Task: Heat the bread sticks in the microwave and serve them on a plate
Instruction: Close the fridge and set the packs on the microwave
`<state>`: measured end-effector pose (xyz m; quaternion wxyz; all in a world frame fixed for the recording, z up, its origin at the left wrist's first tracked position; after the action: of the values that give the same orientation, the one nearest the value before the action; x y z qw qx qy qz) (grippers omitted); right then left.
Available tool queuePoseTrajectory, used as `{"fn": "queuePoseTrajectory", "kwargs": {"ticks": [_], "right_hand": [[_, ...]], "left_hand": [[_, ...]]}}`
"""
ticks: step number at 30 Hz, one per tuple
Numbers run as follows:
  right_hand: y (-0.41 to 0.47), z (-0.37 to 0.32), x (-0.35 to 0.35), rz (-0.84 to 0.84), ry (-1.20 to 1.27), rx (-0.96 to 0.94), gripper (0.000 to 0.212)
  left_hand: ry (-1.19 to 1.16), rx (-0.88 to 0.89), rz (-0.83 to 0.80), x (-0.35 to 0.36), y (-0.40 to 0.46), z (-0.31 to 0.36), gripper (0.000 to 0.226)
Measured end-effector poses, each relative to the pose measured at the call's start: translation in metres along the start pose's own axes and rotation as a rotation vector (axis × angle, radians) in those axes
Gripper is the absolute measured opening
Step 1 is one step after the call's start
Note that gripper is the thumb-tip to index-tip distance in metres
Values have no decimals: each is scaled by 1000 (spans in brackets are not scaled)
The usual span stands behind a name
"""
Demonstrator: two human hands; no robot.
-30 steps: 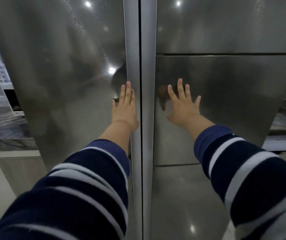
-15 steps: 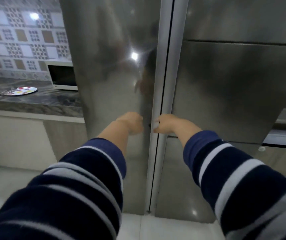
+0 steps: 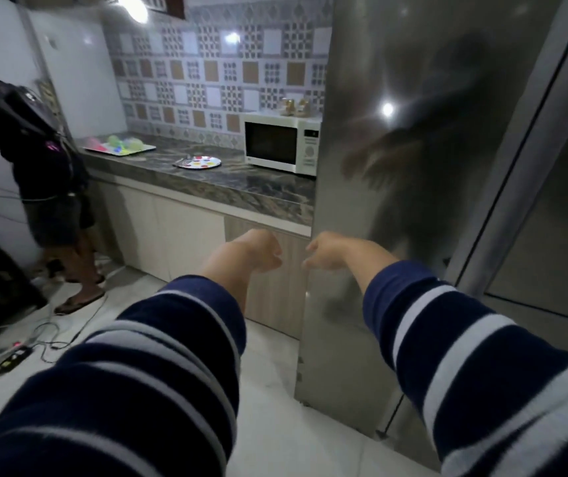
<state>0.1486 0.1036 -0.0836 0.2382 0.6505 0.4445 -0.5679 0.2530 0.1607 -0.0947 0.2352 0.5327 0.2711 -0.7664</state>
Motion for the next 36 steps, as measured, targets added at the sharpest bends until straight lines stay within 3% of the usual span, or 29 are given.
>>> {"fn": "queuePoseTrajectory", "kwargs": {"ticks": [7,15,22,31,34,36], "right_hand": [[121,-83,-10,23,-23,-35,51],[243,-106,-17,44,31,22,43],[370,-80,-34,67,25,82,47],[527,-24,-100,150,73,123,36],[572,-4,-115,145,85,128,20],[599,11,-126,164,94,145,28]], "left_hand": [[30,-20,38,-58,81,-106,38],[45,-4,1,-88,196,-168,38],[41,60,5,-103,327,-171,38],[102,133,-18,-141,493,-152,32],[127,134,-12,-150,548,-141,31],[143,142,-6,-156,584,-130,30]]}}
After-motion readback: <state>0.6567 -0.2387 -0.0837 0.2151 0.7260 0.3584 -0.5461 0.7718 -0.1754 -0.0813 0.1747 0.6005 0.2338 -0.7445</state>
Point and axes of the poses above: each hand's wrist, its own y-axis towards the middle knuckle, its own x-axis out of the palm, z = x × y, the point moved 10 cm from there along y, towards the middle knuckle, and after that the axes turned 13 degrees about -x, right-handed, at the moved point
